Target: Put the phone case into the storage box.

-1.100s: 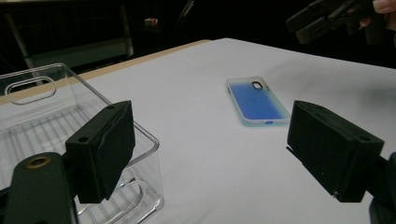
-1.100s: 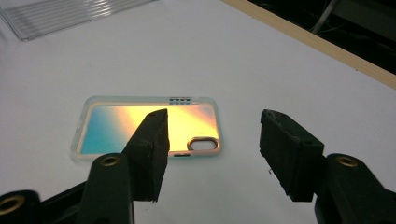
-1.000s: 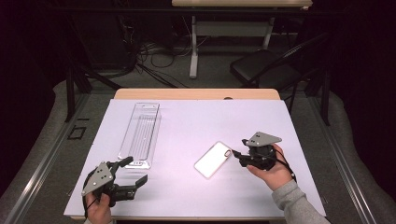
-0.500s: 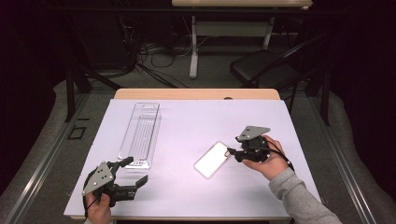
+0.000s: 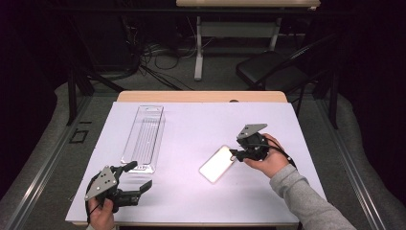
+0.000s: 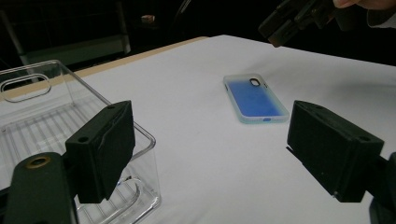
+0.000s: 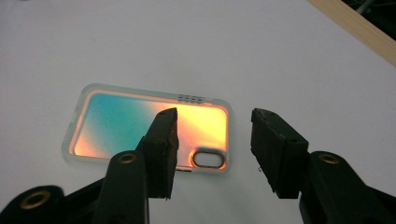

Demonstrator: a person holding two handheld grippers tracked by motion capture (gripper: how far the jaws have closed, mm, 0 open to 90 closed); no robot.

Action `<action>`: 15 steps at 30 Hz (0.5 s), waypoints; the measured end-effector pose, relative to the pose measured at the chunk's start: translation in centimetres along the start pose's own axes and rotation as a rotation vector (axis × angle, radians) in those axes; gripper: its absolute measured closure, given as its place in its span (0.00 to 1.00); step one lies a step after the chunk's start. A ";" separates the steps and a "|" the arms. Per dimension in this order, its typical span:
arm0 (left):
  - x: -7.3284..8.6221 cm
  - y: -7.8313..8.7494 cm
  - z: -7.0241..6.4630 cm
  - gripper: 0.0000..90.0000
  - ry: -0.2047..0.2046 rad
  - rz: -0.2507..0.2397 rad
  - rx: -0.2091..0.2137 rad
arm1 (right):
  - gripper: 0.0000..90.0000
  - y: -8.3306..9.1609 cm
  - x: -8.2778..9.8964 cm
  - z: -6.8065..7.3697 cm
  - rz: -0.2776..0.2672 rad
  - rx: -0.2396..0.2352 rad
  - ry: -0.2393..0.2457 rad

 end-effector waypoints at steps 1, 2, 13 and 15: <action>0.0 0.0 0.0 0.17 0.000 0.000 -0.003 | 0.61 -0.3 -0.1 -0.2 0.023 -0.008 0.002; 0.0 0.0 0.0 0.17 -0.001 0.001 -0.003 | 0.61 -0.3 -0.1 -0.2 0.023 -0.008 0.002; 0.1 0.0 0.1 0.17 -0.001 0.008 -0.002 | 0.60 -1.6 -1.5 -1.7 0.099 -0.042 -0.008; 0.1 -0.1 0.1 0.17 0.000 0.010 0.001 | 0.60 -2.1 -1.9 -2.0 0.149 -0.052 -0.008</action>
Point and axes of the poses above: each handheld gripper's, and its own axes: y roughly backward along the jaws, x roughly out of its underside, z roughly to its left, the point moved 2 cm from there along -y, roughly forward along the jaws, and after that the axes turned 15 degrees about y, right-handed, at the moved point
